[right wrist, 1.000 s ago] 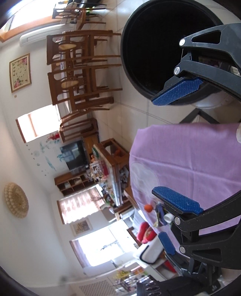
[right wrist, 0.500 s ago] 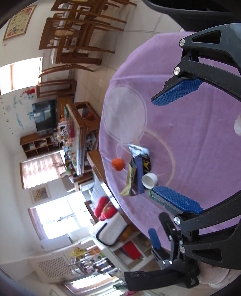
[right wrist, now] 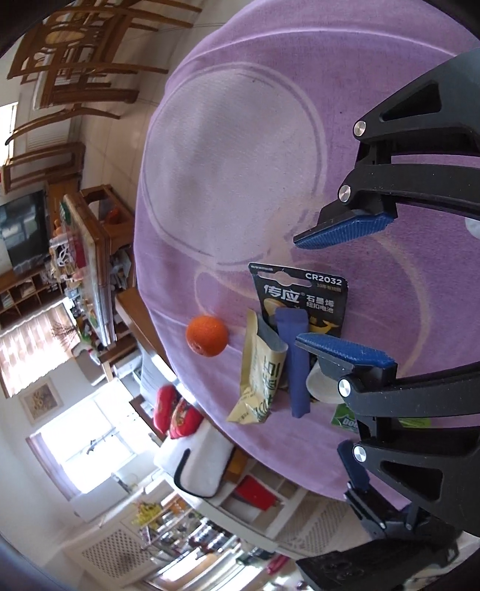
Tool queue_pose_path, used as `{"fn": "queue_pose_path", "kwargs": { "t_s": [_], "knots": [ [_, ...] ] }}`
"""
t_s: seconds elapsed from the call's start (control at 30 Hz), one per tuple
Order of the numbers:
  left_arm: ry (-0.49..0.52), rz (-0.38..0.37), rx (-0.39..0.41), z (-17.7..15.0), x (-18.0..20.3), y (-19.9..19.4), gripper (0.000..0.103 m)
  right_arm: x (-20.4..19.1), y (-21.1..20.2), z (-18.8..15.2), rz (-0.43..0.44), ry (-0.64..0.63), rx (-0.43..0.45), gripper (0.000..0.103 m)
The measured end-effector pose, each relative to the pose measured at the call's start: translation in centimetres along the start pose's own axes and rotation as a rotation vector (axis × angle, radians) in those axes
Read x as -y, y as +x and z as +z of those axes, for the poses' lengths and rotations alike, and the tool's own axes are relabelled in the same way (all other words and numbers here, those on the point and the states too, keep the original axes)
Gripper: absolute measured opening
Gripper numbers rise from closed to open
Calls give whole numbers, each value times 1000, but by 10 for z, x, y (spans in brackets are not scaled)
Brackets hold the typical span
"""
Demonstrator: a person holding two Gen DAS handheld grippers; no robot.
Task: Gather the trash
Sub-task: 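Grasp the green gum pack with the left tool while the right tool grasps the battery card, then carry the gum pack and battery card over the black bin and open both tools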
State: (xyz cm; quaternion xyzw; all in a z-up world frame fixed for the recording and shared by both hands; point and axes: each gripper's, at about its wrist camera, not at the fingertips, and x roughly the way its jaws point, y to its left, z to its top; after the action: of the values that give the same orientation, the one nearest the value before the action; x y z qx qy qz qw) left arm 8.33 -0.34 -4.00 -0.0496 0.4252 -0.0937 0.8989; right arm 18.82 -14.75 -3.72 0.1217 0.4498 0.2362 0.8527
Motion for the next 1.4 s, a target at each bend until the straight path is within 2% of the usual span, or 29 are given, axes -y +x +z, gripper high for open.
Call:
{"fn": "queue_pose_path", "kwargs": {
  "t_s": [0.07, 0.1, 0.13, 0.17, 0.2, 0.27, 0.4, 0.53, 0.7, 0.8, 1.03, 1.2, 1.4],
  "knots": [
    [13, 14, 3, -1, 3, 0, 75, 3, 2, 2, 2, 7, -4, 36],
    [23, 22, 3, 1, 5, 0, 75, 4, 4, 3, 12, 12, -8, 28],
    [30, 22, 6, 1, 8, 0, 72, 5, 4, 3, 25, 14, -16, 16],
    [33, 10, 10, 1, 8, 0, 59, 3, 5, 2, 30, 11, -18, 16],
    [30, -1, 13, 2, 8, -1, 40, 2, 5, 2, 32, 5, -15, 16],
    [11, 4, 14, 1, 5, -1, 31, -2, 1, 2, 45, -6, 3, 12],
    [-40, -16, 29, 3, -4, -2, 31, -18, -16, 2, 49, -48, 49, 6],
    [-57, -30, 116, 4, -6, -19, 31, -42, -56, -4, -20, -142, 161, 2],
    [-47, -67, 226, 0, 1, -44, 31, -72, -120, -23, -162, -291, 339, 2],
    [-39, -88, 277, -3, 11, -55, 31, -78, -149, -36, -186, -324, 402, 2],
    [26, -147, 301, -4, 53, -69, 31, -55, -198, -64, -187, -300, 450, 2],
    [102, -200, 303, -2, 99, -73, 31, -26, -237, -85, -180, -258, 498, 2],
    [199, -266, 305, -2, 164, -70, 31, 19, -286, -106, -228, -195, 559, 2]
  ]
}}
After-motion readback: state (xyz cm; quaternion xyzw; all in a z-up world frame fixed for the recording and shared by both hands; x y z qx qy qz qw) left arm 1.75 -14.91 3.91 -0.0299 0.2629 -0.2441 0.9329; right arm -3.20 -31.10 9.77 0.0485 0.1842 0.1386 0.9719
